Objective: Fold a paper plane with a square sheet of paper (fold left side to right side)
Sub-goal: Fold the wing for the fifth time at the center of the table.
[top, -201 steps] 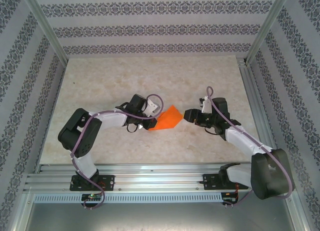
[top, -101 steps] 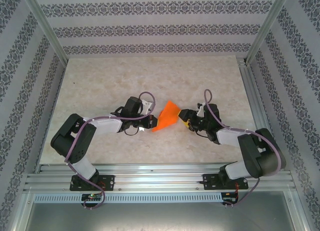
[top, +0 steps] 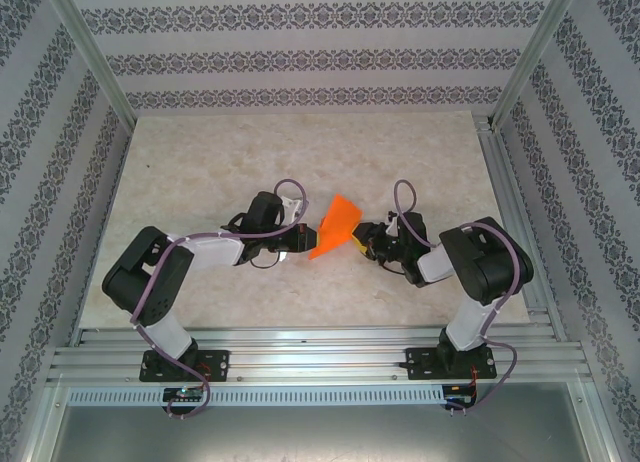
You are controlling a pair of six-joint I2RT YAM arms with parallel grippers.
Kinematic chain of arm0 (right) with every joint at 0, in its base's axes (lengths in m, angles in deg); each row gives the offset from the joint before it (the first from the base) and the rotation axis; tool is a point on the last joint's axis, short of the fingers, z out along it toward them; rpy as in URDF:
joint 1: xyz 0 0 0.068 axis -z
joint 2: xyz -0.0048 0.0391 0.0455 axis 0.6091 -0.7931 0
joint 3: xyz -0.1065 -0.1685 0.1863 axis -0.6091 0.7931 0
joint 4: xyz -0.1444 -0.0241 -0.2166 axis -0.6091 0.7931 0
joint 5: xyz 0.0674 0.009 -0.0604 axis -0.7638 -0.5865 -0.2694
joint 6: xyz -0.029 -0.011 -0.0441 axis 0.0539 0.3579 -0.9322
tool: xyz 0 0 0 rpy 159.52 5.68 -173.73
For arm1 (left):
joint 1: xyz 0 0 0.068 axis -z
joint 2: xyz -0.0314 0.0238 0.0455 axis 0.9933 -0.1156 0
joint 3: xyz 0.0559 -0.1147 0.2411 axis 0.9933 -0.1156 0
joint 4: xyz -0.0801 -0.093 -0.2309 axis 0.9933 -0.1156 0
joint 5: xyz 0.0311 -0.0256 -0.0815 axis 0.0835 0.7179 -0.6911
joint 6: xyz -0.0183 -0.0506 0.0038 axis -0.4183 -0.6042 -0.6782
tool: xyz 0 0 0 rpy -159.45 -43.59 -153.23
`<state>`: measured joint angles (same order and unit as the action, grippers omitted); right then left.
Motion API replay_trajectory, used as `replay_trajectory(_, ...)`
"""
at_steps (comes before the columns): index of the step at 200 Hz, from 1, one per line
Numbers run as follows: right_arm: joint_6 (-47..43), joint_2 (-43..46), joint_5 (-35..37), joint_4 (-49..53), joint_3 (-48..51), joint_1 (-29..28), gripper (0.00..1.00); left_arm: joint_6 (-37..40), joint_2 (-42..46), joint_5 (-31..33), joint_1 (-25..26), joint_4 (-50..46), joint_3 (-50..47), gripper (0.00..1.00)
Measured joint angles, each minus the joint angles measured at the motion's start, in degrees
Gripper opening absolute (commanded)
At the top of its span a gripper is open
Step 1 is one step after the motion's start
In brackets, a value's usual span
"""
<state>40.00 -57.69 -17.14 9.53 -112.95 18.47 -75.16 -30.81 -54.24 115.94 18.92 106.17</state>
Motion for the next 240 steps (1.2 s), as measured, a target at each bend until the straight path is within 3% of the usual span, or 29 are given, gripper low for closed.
replay_trajectory(51, 2.29, -1.57, 0.11, -4.52, -0.04, -0.11, 0.0, -0.04, -2.34, -0.07, 0.0, 0.35, -0.02, 0.02)
replay_trajectory(75, 2.64, -1.53, 0.13, -4.66, -0.04, -0.11, 0.0, 0.2, -3.26, 0.07, 0.0, 0.72, -0.04, 0.28)
replay_trajectory(88, 2.71, -1.29, 0.13, -4.13, -0.07, -0.11, 0.0, 1.42, -2.86, 1.2, 0.0, -0.11, -0.13, 0.49)
replay_trajectory(108, 2.01, 1.6, 0.79, 0.74, -0.33, -0.5, 0.0, 5.44, 1.53, 5.42, -0.11, -4.83, -1.05, 0.61)
replay_trajectory(141, -1.44, 10.49, 3.48, 16.5, -3.85, -1.64, 0.0, 13.99, 16.85, 12.31, 0.24, -10.69, -3.58, 0.63)
replay_trajectory(166, -2.51, 15.93, 5.97, 29.49, -8.85, -2.69, 0.0, 21.55, 24.81, 17.2, 4.5, -12.44, -3.34, 0.63)
replay_trajectory(189, -2.99, 17.55, 7.8, 37.44, -12.31, -4.26, 0.0, 25.86, 23.02, 20.44, 9.07, -14.25, -1.66, 0.63)
replay_trajectory(240, -2.93, 17.77, 10.82, 47.6, -14.53, -6.34, 0.0, 31.69, 9.7, 28.79, 17.86, -17.97, 5.6, 0.64)
